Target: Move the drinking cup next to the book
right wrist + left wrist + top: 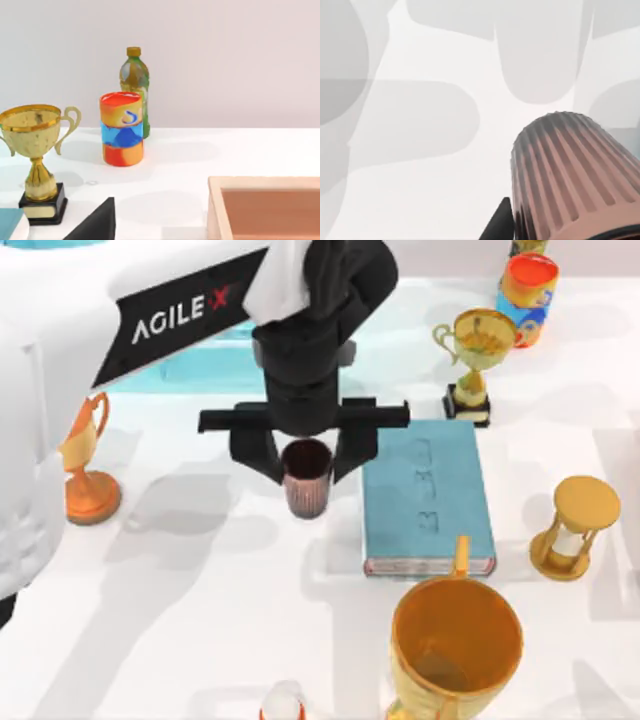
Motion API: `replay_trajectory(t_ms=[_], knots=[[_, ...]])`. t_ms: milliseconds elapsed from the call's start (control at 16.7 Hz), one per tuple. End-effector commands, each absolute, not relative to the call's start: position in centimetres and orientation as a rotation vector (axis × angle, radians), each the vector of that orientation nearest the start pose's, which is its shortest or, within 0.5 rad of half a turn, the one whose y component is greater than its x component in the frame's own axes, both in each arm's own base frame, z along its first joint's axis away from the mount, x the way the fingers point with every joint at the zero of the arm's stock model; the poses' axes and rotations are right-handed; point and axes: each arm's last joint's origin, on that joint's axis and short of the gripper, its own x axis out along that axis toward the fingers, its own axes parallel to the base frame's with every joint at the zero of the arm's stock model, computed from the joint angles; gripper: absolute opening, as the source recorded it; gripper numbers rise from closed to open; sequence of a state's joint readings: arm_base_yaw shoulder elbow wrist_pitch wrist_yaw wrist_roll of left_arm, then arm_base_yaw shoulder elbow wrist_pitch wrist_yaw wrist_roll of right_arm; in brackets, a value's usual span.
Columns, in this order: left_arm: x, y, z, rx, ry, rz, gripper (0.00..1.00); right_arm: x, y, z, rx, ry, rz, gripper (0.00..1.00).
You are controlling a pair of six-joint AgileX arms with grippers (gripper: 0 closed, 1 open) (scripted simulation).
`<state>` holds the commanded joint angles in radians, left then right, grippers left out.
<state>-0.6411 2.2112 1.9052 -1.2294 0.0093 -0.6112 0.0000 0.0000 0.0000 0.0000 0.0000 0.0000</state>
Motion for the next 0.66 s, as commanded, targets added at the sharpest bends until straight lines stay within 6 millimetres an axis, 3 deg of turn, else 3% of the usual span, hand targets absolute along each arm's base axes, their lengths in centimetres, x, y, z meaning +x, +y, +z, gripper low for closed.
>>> replay_trajectory(t_ms=[300, 660], knots=[[35.47, -25.85, 19.61, -0.004, 1.546, -0.036, 0.98, 10.57, -0.12, 16.0, 0.0, 0.0, 0.0, 1.0], [35.47, -25.85, 19.61, -0.004, 1.546, -0.036, 1.0, 10.57, -0.12, 16.0, 0.0, 0.0, 0.0, 1.0]])
